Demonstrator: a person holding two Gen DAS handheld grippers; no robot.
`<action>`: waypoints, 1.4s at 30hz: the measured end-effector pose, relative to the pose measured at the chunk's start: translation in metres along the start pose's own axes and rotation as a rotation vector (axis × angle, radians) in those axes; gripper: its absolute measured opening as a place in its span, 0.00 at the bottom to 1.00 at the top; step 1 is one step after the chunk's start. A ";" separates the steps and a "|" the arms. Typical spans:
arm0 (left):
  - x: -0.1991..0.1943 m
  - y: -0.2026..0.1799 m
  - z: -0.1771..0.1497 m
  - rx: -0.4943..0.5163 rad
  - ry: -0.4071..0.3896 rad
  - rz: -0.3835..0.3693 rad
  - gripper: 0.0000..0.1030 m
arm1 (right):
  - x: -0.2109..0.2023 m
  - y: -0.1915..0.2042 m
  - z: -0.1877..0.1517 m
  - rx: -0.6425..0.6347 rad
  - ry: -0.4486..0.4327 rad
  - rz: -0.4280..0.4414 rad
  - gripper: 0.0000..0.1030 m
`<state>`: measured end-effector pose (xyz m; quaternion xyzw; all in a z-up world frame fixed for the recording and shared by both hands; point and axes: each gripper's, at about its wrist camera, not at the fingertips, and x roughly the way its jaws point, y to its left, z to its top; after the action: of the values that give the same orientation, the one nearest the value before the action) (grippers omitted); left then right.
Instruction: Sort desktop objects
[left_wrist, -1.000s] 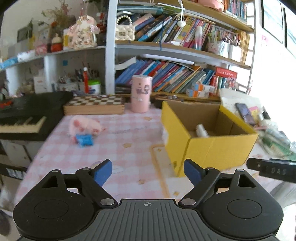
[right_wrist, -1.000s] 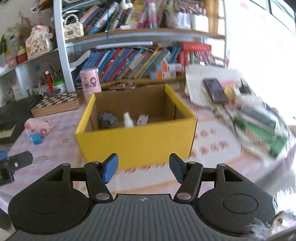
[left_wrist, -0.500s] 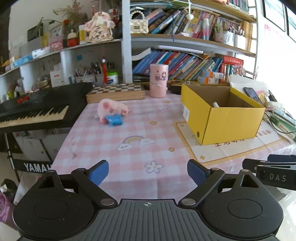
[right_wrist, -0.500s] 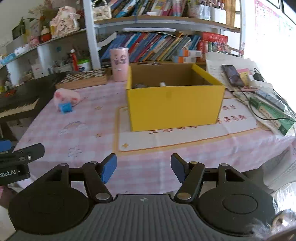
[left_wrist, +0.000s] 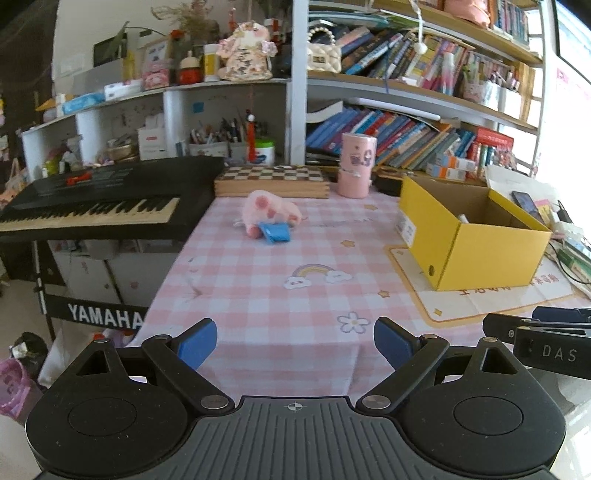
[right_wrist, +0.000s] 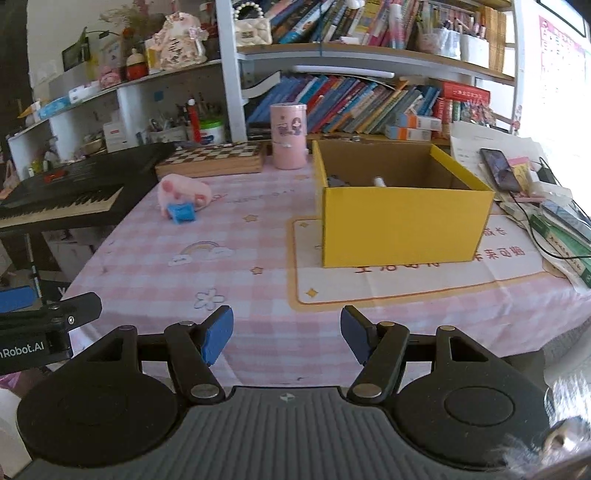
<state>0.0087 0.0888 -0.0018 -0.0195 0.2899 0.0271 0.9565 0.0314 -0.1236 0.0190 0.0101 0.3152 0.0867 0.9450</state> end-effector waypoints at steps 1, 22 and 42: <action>-0.001 0.003 0.000 -0.006 -0.001 0.009 0.91 | 0.001 0.003 0.001 -0.007 -0.001 0.008 0.60; -0.007 0.044 0.001 -0.063 -0.014 0.081 0.92 | 0.015 0.053 0.017 -0.117 -0.030 0.112 0.60; 0.056 0.041 0.033 -0.017 0.041 0.117 0.92 | 0.094 0.054 0.054 -0.096 0.033 0.178 0.60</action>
<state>0.0711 0.1341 -0.0066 -0.0111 0.3098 0.0850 0.9469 0.1288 -0.0528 0.0107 -0.0085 0.3241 0.1855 0.9276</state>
